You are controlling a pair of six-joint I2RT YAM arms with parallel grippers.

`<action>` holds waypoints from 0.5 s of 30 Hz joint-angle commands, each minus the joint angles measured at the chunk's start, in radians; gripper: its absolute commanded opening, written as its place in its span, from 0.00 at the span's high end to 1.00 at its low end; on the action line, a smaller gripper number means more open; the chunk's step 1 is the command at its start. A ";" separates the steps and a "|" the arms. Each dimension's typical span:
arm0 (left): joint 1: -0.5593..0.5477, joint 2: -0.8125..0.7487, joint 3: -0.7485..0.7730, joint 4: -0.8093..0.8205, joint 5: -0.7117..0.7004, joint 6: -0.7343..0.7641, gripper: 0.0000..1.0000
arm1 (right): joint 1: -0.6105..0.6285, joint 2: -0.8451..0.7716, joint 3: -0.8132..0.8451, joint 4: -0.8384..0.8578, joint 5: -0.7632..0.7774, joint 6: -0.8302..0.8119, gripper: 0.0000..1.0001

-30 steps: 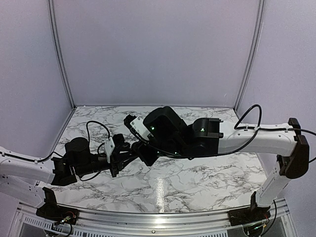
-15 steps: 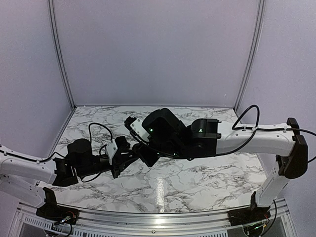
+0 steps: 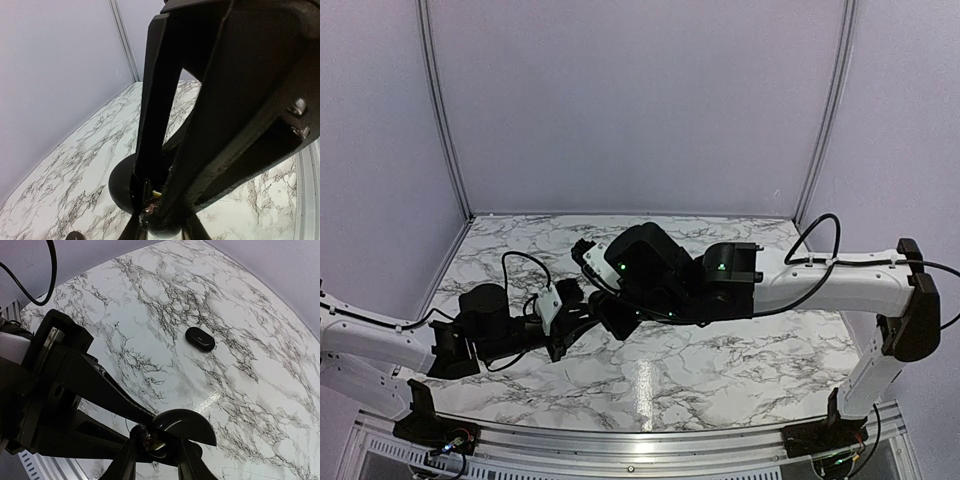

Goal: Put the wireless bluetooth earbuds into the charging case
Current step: Adjust the right earbud in the right side groove of the charging case.

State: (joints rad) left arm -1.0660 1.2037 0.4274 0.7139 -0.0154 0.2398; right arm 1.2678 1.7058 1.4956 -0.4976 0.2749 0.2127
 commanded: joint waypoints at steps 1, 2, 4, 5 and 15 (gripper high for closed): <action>-0.017 0.001 0.034 0.052 0.002 0.019 1.00 | -0.013 0.004 0.012 0.040 -0.001 0.028 0.70; -0.017 -0.001 0.033 0.051 -0.004 0.020 1.00 | -0.013 0.001 0.011 0.041 -0.004 0.029 0.69; -0.018 0.000 0.033 0.051 -0.009 0.022 1.00 | -0.014 -0.009 0.010 0.047 -0.010 0.033 0.68; -0.017 -0.001 0.033 0.050 -0.009 0.023 1.00 | -0.014 -0.013 0.009 0.051 -0.017 0.033 0.67; -0.018 -0.004 0.037 0.047 0.001 0.026 1.00 | -0.015 -0.020 0.011 0.066 -0.014 0.038 0.60</action>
State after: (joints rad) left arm -1.0729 1.2037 0.4297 0.7238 -0.0372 0.2516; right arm 1.2633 1.7054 1.4952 -0.4835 0.2512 0.2394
